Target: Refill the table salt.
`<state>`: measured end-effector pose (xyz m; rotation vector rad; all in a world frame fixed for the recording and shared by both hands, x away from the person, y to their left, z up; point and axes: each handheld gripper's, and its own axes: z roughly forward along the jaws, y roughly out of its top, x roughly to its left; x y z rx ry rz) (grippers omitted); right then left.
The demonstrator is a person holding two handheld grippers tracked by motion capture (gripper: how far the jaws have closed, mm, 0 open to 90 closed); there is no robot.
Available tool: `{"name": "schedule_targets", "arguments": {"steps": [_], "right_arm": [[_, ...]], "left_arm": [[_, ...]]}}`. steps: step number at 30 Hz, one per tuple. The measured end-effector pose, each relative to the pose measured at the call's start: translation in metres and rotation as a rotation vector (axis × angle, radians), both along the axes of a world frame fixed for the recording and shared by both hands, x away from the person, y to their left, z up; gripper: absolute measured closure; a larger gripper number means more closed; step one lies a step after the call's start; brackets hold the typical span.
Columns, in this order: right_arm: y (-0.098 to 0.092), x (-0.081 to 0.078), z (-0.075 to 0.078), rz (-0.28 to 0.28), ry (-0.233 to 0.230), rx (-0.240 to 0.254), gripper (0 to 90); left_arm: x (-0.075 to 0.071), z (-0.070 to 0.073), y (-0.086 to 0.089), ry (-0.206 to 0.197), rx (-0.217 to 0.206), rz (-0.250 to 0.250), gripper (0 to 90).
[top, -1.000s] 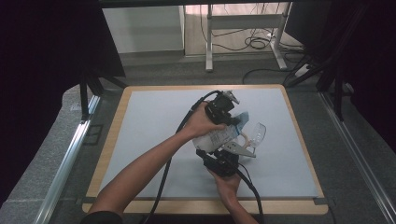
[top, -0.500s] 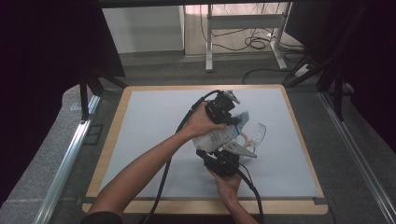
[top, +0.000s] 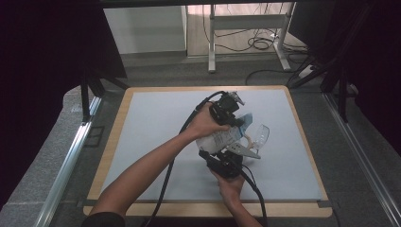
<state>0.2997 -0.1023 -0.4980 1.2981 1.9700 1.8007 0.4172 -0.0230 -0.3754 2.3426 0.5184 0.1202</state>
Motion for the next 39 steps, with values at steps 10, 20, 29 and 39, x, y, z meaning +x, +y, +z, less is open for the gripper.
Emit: {"name": "schedule_targets", "arguments": {"steps": [10,20,29,39], "right_arm": [[0.0006,0.0007,-0.0001,-0.005,0.008,0.004,62.7],[0.0009,0.0005,0.0007,-0.004,0.009,0.01,62.7],[0.001,0.0008,0.0011,-0.002,0.016,0.017,62.9],[0.0011,0.0007,0.0016,-0.001,0.017,0.021,63.0]], "left_arm": [[0.0011,-0.0008,-0.0011,0.001,0.013,-0.003,89.8],[0.0012,-0.0013,-0.0015,0.0,0.013,-0.002,89.8],[0.0017,-0.0019,-0.0023,0.002,0.019,0.001,89.8],[0.0015,-0.0016,-0.0027,0.001,0.02,0.0,89.8]]}}
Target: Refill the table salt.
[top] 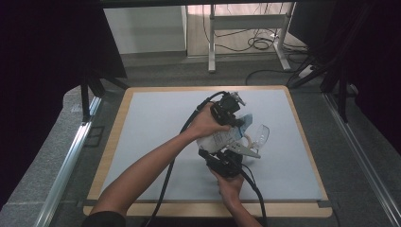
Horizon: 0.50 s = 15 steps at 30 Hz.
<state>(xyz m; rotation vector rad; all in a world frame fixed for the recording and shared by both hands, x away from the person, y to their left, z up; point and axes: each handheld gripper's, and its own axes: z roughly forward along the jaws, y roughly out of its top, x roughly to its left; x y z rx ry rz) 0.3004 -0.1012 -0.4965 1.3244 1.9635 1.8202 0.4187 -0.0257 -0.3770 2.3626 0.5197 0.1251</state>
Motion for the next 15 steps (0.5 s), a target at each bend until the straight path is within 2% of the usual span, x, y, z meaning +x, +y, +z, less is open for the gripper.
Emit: {"name": "schedule_targets", "arguments": {"steps": [15], "right_arm": [[0.0004,-0.0003,0.0004,0.0,-0.002,0.001,63.2]], "left_arm": [[-0.0001,-0.0003,0.0001,0.001,-0.001,-0.001,89.8]]}}
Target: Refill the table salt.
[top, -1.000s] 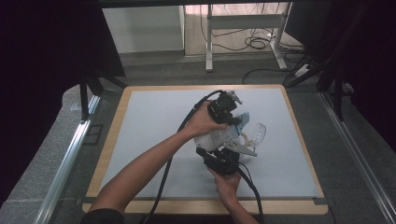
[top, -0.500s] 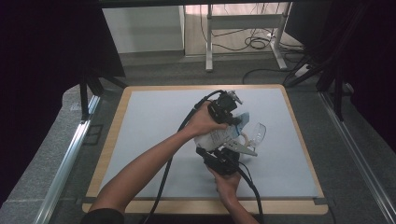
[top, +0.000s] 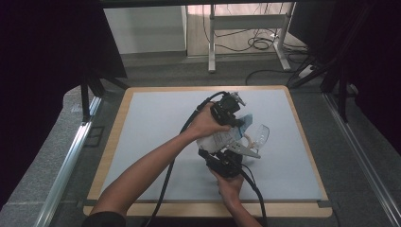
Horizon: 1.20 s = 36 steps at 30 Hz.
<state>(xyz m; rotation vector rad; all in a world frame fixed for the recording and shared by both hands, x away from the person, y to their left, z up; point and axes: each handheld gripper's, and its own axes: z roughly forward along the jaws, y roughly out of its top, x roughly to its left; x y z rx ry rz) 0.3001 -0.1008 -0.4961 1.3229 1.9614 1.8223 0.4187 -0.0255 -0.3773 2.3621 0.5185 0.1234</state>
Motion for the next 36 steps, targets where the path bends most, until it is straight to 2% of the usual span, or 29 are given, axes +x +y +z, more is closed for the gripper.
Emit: {"name": "schedule_targets", "arguments": {"steps": [9,36], "right_arm": [[0.0002,0.0002,0.0,-0.002,-0.002,-0.005,63.3],[0.0003,0.0006,-0.0009,-0.001,0.018,0.027,63.6]], "left_arm": [[0.0008,-0.0007,-0.0004,0.0,0.002,-0.002,89.8],[0.0024,-0.0044,-0.0037,0.003,0.02,-0.005,89.8]]}}
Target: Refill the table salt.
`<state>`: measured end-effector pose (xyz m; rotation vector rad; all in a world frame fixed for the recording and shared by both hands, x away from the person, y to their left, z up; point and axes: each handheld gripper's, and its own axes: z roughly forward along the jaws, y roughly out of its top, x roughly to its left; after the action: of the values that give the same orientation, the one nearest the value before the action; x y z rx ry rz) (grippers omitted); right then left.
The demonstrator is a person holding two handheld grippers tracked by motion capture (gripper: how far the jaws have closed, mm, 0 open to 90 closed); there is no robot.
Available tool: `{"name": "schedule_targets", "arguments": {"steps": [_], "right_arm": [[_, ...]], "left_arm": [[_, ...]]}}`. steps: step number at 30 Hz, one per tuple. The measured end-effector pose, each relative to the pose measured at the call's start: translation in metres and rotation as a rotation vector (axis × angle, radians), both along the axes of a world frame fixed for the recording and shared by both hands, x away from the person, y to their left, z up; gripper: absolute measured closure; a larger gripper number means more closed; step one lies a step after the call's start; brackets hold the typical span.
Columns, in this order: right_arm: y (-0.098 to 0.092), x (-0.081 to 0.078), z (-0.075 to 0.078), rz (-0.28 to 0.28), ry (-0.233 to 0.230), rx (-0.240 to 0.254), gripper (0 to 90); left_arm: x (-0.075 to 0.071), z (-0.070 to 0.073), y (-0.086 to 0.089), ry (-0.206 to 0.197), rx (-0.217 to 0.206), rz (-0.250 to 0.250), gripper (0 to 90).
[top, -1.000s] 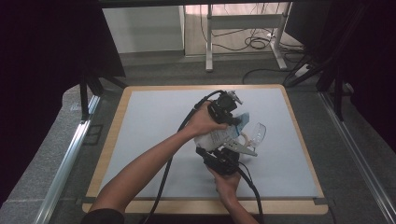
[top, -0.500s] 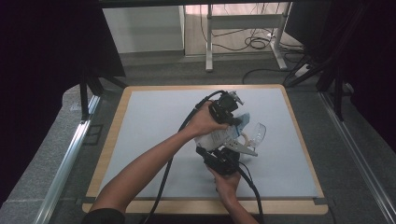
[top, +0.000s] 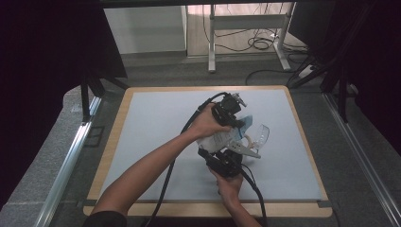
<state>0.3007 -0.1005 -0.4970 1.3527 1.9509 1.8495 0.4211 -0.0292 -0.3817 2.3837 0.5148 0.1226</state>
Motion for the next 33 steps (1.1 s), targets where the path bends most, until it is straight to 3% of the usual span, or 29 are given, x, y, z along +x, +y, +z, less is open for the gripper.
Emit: {"name": "schedule_targets", "arguments": {"steps": [33], "right_arm": [[-0.0019,0.0009,0.0006,-0.004,-0.008,0.002,63.9]], "left_arm": [[0.0011,0.0001,-0.0029,0.003,0.001,-0.004,89.8]]}}
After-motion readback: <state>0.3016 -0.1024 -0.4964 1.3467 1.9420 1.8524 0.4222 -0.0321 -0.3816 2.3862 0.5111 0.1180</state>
